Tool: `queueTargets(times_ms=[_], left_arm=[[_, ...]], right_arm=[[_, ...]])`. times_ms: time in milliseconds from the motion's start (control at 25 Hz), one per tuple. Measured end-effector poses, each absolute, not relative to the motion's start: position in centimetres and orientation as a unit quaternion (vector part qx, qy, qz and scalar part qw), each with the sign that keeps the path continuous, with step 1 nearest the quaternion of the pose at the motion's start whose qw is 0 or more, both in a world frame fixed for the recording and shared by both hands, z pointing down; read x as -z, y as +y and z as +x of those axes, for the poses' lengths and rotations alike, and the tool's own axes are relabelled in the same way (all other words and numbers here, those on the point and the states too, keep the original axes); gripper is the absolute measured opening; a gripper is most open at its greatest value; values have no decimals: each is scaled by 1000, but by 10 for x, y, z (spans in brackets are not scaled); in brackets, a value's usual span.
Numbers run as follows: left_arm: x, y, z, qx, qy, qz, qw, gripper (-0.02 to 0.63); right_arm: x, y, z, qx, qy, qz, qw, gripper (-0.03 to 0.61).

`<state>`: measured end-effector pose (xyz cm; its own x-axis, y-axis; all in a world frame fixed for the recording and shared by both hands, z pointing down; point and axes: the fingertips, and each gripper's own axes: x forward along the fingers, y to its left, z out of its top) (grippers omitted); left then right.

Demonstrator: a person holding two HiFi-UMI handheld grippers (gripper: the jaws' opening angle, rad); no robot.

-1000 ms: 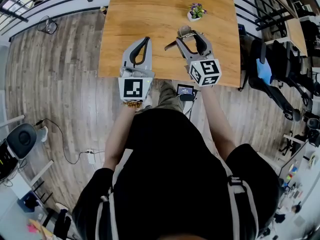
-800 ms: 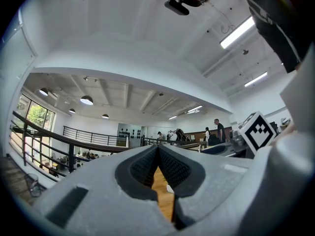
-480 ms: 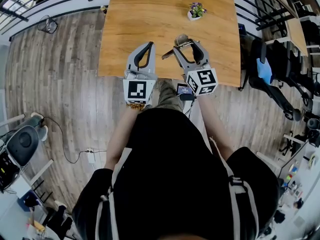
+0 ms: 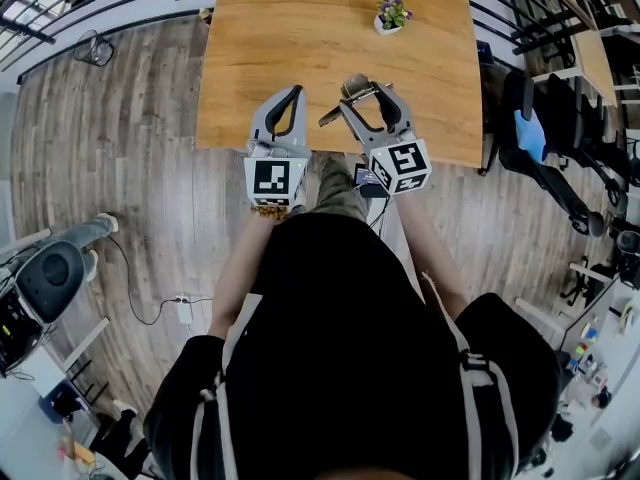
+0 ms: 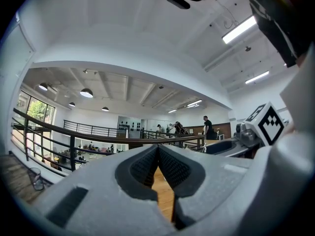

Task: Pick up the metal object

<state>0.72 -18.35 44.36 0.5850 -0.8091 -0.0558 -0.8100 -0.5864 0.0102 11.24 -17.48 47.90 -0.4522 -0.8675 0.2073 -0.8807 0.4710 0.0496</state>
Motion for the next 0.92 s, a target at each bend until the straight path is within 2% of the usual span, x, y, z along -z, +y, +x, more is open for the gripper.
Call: queueTargets(times_ms=[640, 920], left_arm=[[-450, -184, -3, -21, 460, -888, 2, 11], [-454, -186, -3, -16, 459, -888, -2, 11]], right_arm=[[-499, -172, 121, -59, -841, 525, 113, 284], [-537, -162, 134, -88, -832, 526, 149, 284]])
